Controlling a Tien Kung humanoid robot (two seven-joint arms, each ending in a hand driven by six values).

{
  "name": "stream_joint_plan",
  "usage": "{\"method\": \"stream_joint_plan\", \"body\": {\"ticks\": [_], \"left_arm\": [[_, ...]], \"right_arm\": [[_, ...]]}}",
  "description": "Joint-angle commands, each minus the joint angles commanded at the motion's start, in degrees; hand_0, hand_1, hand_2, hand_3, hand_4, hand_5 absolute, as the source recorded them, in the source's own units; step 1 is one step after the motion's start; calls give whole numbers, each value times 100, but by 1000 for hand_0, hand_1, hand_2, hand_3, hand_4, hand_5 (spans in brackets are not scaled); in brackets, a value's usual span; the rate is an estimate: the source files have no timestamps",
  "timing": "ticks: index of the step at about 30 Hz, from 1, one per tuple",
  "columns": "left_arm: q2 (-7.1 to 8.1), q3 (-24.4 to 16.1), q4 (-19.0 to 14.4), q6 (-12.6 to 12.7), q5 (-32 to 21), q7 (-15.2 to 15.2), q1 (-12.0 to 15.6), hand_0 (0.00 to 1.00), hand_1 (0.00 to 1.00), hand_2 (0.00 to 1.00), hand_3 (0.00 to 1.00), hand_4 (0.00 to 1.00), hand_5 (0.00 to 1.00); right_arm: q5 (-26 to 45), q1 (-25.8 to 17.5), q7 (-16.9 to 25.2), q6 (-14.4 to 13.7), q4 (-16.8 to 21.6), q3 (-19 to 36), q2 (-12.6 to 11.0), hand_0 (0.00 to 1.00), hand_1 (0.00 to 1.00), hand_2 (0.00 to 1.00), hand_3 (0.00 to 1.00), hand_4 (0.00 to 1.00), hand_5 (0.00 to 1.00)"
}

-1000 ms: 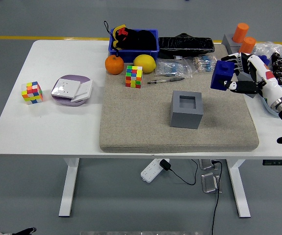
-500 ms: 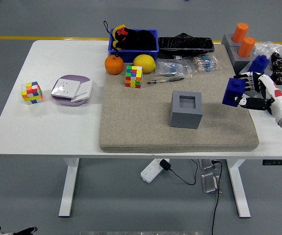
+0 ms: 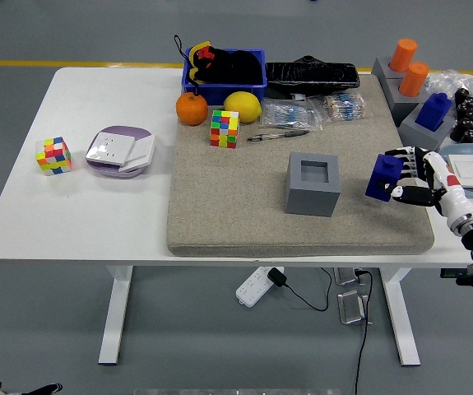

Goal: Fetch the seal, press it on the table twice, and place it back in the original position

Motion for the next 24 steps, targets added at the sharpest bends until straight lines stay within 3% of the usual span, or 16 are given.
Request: {"method": "stream_joint_plan", "body": {"ticks": [10, 24], "left_arm": [[-17, 15, -1, -3, -23, -4, 19, 814, 787, 767, 800, 686, 410], [-30, 26, 2, -9, -55, -9, 18, 814, 787, 767, 800, 687, 412]], "right_arm": [[78, 33, 37, -44, -308, -171, 134, 538, 426, 461, 478, 724, 2], [137, 17, 62, -45, -452, -232, 130, 539, 426, 460, 480, 724, 2]]}}
